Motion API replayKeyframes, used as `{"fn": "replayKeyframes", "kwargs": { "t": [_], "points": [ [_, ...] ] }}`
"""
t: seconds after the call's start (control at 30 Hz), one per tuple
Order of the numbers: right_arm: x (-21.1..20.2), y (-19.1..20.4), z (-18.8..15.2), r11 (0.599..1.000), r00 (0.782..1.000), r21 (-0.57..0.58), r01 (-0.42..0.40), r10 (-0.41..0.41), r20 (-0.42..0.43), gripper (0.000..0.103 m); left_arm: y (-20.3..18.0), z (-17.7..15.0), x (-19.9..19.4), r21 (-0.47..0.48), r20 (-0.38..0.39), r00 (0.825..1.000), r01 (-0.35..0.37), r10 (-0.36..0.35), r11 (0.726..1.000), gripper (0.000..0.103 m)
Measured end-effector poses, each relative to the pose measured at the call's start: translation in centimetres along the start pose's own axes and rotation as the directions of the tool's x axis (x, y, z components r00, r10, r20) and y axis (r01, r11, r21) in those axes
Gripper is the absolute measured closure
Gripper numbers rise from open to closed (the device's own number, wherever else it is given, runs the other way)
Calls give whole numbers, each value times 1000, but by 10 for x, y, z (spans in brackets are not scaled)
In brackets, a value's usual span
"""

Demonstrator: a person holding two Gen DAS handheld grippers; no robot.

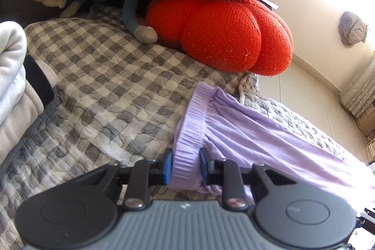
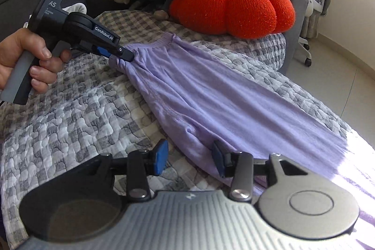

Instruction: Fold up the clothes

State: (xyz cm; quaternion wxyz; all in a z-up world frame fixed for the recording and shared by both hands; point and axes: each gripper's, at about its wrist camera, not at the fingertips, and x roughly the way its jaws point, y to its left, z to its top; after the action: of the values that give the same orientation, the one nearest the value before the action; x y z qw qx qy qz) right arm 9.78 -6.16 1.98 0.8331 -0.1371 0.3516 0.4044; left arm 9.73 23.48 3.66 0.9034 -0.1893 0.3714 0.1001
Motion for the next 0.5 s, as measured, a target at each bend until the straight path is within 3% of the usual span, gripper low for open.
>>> {"fn": "replayKeyframes", "kwargs": {
  "t": [0.1, 0.2, 0.4, 0.5],
  "points": [
    [-1, 3, 1, 998, 997, -31, -61, 59, -59, 48, 4, 5, -12, -11, 26, 999, 47, -47, 999, 79],
    [-4, -1, 1, 997, 994, -30, -74, 71, -87, 48, 7, 7, -19, 1, 40, 996, 79, -79, 997, 80],
    [6, -10, 2, 998, 996, -12, 63, -63, -62, 48, 14, 8, -24, 68, 58, 991, 114, -118, 991, 80],
    [5, -16, -1, 997, 998, 64, -37, 40, -45, 42, 20, 8, -28, 103, 59, 986, 148, -155, 984, 80]
  ]
}}
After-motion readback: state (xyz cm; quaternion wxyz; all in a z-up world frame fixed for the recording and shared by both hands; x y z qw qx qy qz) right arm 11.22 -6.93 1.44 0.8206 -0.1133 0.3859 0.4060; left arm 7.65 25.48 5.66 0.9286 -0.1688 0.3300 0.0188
